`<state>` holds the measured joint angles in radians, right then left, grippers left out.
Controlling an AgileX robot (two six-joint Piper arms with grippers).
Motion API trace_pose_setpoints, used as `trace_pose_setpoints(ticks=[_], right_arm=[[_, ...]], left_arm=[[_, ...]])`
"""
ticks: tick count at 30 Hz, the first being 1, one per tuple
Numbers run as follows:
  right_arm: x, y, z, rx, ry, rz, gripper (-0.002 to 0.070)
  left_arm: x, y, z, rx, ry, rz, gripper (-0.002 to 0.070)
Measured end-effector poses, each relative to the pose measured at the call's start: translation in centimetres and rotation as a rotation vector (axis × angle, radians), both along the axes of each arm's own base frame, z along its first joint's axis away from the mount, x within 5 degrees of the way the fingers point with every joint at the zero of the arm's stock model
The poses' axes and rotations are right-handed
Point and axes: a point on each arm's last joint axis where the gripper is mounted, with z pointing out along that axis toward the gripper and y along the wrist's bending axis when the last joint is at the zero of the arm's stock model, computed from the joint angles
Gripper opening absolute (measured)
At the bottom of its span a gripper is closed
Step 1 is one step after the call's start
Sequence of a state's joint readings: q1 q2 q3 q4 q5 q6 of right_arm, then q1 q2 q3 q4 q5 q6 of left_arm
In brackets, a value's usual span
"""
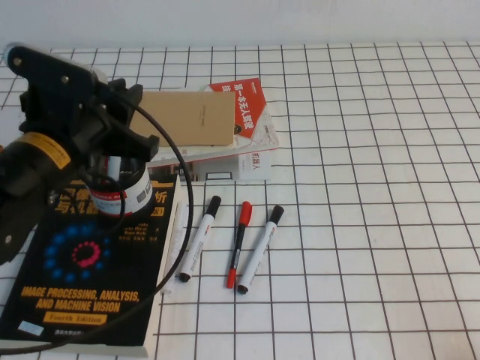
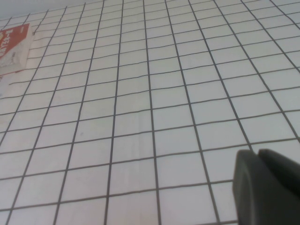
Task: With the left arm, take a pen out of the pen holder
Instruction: 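Take a marker out of the pen holder and lay it on the table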
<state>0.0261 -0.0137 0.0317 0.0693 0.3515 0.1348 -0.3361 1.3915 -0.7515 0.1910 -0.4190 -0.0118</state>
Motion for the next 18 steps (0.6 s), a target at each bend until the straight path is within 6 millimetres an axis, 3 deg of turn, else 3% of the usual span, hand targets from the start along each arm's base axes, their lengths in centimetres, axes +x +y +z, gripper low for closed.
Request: trace_pose_setpoints(ticks=[8, 14, 18], right_arm=[[0.0, 0.0, 0.0, 0.0, 0.0, 0.0, -0.0017], [0.0, 0.0, 0.0, 0.0, 0.0, 0.0, -0.0016], [0.0, 0.0, 0.0, 0.0, 0.0, 0.0, -0.0016]], left_arm=[[-2.8, 1.1, 4.2, 0.022, -0.074, 0.004, 0.0104], [-4.2, 2.1, 8.4, -0.056, 0.044, 0.09, 0.0104], [-4.9, 1.6, 11.2, -0.15, 0.128, 0.145, 0.0104]])
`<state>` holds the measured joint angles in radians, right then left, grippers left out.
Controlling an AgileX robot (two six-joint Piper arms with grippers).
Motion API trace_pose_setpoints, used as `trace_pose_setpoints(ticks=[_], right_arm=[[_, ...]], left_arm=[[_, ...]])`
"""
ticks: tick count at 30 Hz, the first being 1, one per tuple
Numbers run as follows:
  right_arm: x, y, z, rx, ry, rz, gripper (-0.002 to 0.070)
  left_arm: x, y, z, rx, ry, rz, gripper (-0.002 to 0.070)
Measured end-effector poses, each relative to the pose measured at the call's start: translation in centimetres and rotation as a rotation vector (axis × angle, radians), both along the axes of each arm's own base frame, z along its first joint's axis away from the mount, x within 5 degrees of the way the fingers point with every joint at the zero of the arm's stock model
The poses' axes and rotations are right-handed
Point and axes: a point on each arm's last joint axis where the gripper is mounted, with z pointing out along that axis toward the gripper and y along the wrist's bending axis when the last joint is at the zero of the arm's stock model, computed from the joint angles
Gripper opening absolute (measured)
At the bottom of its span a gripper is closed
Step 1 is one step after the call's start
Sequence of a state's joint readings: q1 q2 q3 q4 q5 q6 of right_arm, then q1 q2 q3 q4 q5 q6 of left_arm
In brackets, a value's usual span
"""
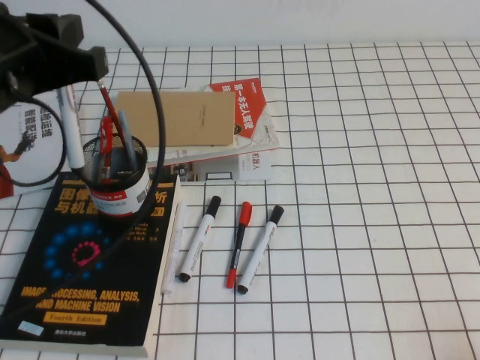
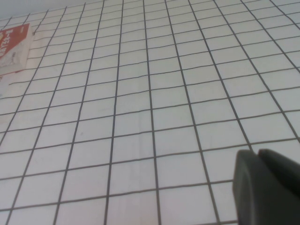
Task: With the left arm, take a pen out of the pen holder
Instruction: 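Take a marker out of the pen holder and lay it on the table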
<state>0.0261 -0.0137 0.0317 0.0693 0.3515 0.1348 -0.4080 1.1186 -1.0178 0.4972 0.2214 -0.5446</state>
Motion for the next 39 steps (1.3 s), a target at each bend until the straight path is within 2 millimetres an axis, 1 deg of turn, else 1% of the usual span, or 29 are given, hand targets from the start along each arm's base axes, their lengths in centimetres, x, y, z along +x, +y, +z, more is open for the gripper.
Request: trace_pose_setpoints(ticks=[2, 4, 8, 13, 16, 22, 28, 31, 35, 39], right_arm=[[0.0, 0.0, 0.0, 0.0, 0.0, 0.0, -0.0017], [0.0, 0.0, 0.0, 0.0, 0.0, 0.0, -0.0017], [0.0, 0.0, 0.0, 0.0, 0.0, 0.0, -0.0016], [0.0, 0.0, 0.0, 0.0, 0.0, 0.0, -0.0016], [0.0, 0.0, 0.0, 0.0, 0.0, 0.0, -0.0016], [0.0, 0.0, 0.0, 0.0, 0.0, 0.0, -0.0016], [0.0, 0.0, 0.0, 0.0, 0.0, 0.0, -0.0017], [0.0, 0.0, 0.0, 0.0, 0.0, 0.0, -0.0017], [0.0, 0.0, 0.0, 0.0, 0.0, 0.0, -0.0017], [0.0, 0.0, 0.0, 0.0, 0.0, 0.0, -0.0017]], left_arm=[[-0.5, -1.0, 0.5, -0.003, 0.046, -0.009, 0.0104], [-0.7, -2.1, 0.5, -0.009, 0.104, -0.027, 0.0104], [-0.1, -4.1, -0.8, -0.049, 0.254, -0.048, 0.0104], [1.5, -6.1, -4.4, 0.003, 0.49, -0.069, 0.0104], [2.4, -6.9, -6.5, 0.037, 0.59, -0.076, 0.0104], [3.7, -8.5, -10.0, 0.084, 0.71, -0.074, 0.0104], [4.4, -9.8, -12.8, 0.119, 0.786, -0.074, 0.0104], [4.4, -10.4, -13.3, 0.137, 0.782, -0.067, 0.0104], [4.5, -10.7, -13.0, 0.13, 0.741, -0.039, 0.0104], [4.7, -10.6, -12.7, 0.114, 0.718, 0.003, 0.0104]])
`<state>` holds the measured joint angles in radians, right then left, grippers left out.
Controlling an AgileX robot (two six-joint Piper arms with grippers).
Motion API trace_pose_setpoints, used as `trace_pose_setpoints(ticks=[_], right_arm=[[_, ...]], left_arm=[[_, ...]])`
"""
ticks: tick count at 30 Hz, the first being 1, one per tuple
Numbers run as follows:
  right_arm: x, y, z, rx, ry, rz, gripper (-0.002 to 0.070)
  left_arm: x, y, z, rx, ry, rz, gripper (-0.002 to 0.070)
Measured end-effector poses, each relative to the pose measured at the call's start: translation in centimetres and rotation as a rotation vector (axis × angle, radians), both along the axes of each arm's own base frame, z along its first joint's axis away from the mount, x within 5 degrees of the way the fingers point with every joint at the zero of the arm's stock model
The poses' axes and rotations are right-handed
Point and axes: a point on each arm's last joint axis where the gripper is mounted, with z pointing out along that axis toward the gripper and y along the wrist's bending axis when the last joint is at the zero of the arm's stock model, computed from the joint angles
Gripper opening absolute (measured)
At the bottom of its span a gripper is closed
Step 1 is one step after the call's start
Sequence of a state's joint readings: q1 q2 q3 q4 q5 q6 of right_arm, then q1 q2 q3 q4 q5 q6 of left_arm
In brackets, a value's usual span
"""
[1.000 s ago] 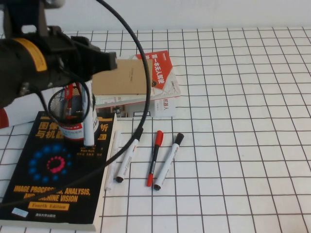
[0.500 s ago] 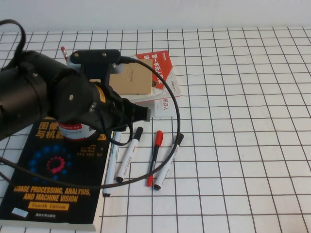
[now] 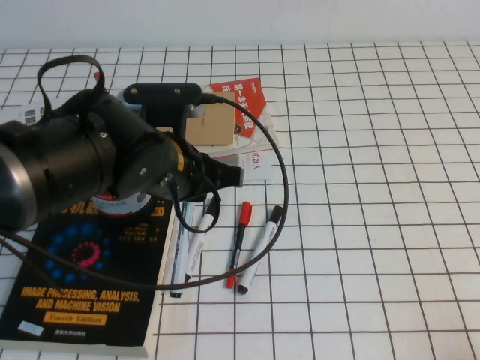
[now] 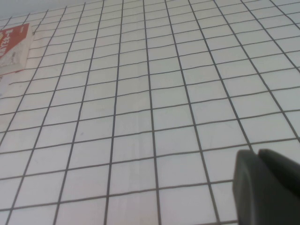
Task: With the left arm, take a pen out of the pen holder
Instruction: 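Take a marker out of the pen holder and lay it on the table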
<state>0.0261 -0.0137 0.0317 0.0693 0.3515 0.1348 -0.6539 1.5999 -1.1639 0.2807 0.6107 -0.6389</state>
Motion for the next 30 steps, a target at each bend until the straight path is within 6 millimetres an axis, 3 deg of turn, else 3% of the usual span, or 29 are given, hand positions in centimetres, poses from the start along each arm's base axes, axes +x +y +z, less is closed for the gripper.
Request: trace_pose_setpoints(ticks=[8, 18, 25, 30], right_arm=[[0.0, 0.0, 0.0, 0.0, 0.0, 0.0, -0.0016], [0.0, 0.0, 0.0, 0.0, 0.0, 0.0, -0.0017], [0.0, 0.0, 0.0, 0.0, 0.0, 0.0, -0.0017], [0.0, 0.0, 0.0, 0.0, 0.0, 0.0, -0.0016]], left_arm=[[-0.4, -0.9, 0.2, -0.031, -0.022, 0.001, 0.0104], [0.3, -0.6, 0.7, -0.047, -0.114, 0.085, 0.0104], [0.1, -1.7, 1.0, -0.116, -0.136, 0.042, 0.0104], [-0.2, -2.2, -0.1, -0.087, -0.067, -0.025, 0.0104]])
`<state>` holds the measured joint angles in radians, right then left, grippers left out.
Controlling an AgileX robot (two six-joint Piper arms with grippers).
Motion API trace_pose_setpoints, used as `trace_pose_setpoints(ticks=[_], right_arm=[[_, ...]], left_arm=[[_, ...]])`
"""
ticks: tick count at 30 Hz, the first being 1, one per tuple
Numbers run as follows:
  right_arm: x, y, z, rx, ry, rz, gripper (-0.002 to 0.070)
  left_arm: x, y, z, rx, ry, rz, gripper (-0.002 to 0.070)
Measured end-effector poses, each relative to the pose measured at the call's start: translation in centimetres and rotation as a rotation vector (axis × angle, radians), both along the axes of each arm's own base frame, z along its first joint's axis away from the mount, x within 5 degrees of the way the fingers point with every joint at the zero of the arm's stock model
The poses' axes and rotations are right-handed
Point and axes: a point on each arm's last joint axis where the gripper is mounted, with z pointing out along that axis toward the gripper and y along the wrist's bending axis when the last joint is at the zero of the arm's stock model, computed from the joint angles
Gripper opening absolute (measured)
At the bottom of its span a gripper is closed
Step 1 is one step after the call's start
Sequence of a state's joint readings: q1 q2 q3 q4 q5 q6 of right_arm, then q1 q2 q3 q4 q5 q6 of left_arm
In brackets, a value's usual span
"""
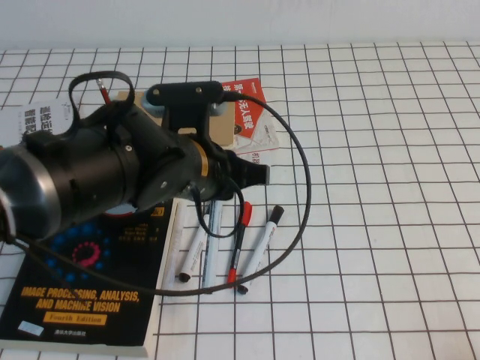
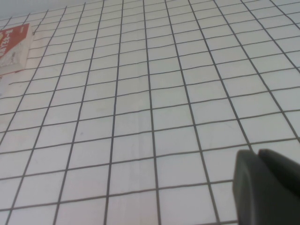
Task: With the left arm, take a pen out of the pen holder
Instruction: 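Take a marker out of the pen holder and lay it on the table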
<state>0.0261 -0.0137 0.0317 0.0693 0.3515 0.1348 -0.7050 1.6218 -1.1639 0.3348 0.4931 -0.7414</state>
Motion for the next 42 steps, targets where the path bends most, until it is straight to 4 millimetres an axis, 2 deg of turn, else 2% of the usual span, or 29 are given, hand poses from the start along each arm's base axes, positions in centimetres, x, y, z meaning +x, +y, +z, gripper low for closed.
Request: trace_pose_setpoints(ticks=[6, 13, 18, 26, 31, 33, 38, 42], right_arm=[[0.0, 0.0, 0.0, 0.0, 0.0, 0.0, -0.0016], [0.0, 0.0, 0.0, 0.0, 0.0, 0.0, -0.0017], [0.0, 0.0, 0.0, 0.0, 0.0, 0.0, -0.0016], [0.0, 0.0, 0.0, 0.0, 0.0, 0.0, -0.0017], [0.0, 0.0, 0.0, 0.0, 0.0, 0.0, -0.0016], [0.0, 0.0, 0.0, 0.0, 0.0, 0.0, -0.0016], [0.0, 0.0, 0.0, 0.0, 0.0, 0.0, -0.0017], [0.0, 0.0, 0.0, 0.0, 0.0, 0.0, -0.0016]], left_arm=[[0.2, -0.6, -2.6, 0.043, 0.122, -0.068, 0.0104], [1.8, 0.4, -5.3, 0.06, 0.206, -0.031, 0.0104], [3.1, 0.5, -5.9, 0.081, 0.205, -0.039, 0.0104], [5.5, -1.0, -6.8, 0.109, 0.218, -0.057, 0.0104], [6.1, -1.5, -7.8, 0.126, 0.244, -0.06, 0.0109], [6.1, -1.5, -8.1, 0.13, 0.252, -0.06, 0.0137], [6.2, -1.5, -8.3, 0.126, 0.259, -0.05, 0.0309], [6.2, -1.5, -8.3, 0.125, 0.259, -0.048, 0.0349]])
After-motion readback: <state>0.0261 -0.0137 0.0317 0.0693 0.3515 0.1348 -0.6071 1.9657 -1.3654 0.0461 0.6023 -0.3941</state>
